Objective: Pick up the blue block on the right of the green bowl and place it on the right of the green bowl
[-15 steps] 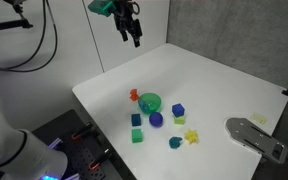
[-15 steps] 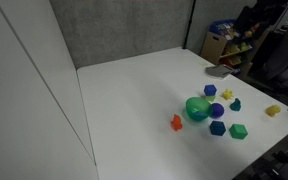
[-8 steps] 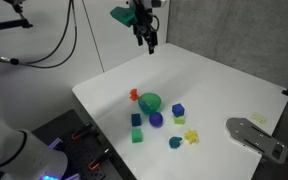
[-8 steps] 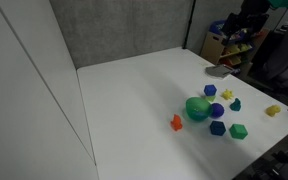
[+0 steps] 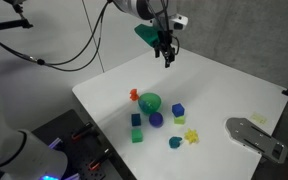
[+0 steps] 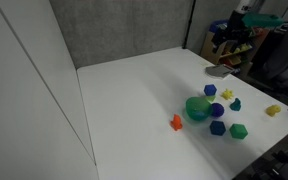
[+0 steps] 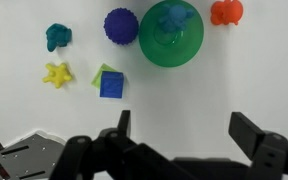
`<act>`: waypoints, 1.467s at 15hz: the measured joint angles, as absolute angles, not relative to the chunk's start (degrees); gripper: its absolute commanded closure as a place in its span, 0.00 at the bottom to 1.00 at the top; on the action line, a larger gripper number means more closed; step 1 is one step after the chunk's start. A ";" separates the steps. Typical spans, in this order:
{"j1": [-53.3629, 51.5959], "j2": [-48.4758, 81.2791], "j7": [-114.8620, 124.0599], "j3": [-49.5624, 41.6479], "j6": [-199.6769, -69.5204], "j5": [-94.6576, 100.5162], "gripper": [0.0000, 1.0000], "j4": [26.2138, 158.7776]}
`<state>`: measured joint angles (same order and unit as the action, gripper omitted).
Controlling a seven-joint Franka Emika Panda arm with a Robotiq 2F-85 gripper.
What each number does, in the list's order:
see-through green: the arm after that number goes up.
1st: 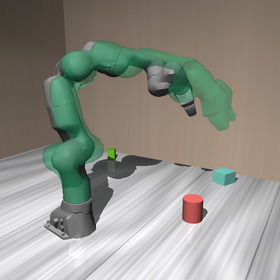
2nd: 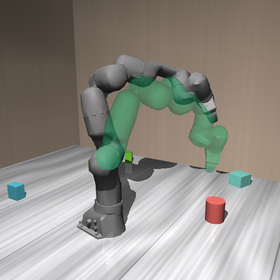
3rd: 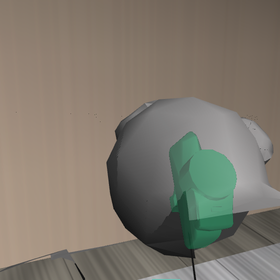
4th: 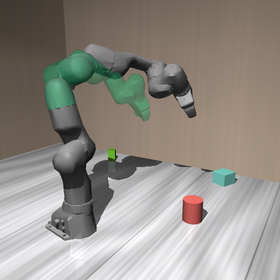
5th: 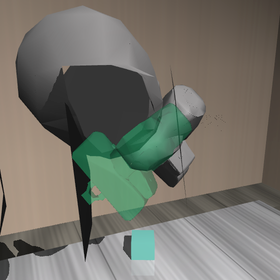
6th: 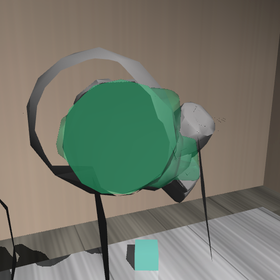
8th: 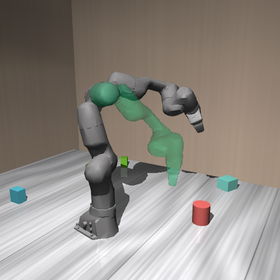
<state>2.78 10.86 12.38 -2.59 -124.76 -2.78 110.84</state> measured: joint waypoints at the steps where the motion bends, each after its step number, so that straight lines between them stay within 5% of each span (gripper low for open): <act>1: 2.94 12.71 12.35 -2.84 -125.28 -2.78 0.00 109.81; 22: 3.25 44.11 13.39 -10.49 -134.03 -0.37 0.00 94.78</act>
<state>3.25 44.11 13.39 -10.49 -134.03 -0.37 94.78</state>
